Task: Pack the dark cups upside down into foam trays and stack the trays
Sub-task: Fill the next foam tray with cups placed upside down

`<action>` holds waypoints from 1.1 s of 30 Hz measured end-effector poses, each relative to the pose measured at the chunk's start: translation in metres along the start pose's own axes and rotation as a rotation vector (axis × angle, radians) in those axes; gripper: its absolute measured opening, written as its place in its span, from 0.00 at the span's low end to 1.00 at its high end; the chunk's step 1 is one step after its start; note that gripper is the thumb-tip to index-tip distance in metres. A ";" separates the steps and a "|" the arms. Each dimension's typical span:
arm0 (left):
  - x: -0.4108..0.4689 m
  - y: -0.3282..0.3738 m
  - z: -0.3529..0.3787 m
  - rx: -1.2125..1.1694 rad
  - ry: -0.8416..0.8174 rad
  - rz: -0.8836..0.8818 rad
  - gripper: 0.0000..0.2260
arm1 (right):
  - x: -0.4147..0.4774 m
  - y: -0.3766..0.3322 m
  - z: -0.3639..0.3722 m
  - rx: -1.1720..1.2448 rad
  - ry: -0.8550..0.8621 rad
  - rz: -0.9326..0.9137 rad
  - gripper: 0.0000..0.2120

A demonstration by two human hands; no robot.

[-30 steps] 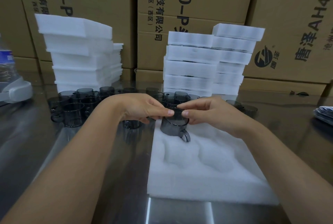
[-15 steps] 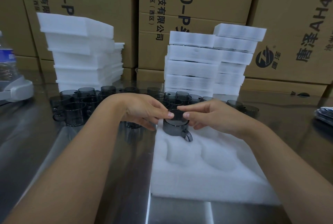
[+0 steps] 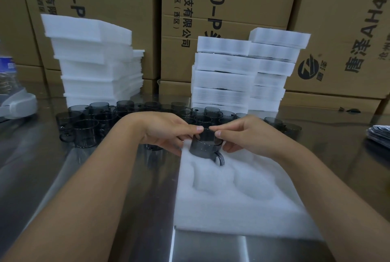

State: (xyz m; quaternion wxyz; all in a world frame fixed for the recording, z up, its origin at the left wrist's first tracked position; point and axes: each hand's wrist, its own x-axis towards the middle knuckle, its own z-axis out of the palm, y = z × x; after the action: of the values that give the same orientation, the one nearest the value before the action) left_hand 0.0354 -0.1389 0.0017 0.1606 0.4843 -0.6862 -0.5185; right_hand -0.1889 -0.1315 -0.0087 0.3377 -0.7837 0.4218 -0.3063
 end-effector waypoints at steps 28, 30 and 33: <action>0.007 -0.008 0.007 0.042 -0.099 -0.117 0.23 | 0.004 0.002 0.000 -0.341 -0.143 0.153 0.12; 0.009 -0.007 0.009 0.061 -0.083 -0.125 0.24 | 0.006 0.002 0.001 -0.363 -0.143 0.169 0.10; 0.010 -0.005 0.009 0.083 -0.069 -0.136 0.23 | 0.008 0.001 0.002 -0.367 -0.137 0.178 0.09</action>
State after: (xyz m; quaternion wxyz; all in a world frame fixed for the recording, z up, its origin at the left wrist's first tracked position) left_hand 0.0264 -0.1420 -0.0090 0.0810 0.5180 -0.6777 -0.5156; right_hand -0.1840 -0.1386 -0.0088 0.2433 -0.8107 0.5141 -0.1392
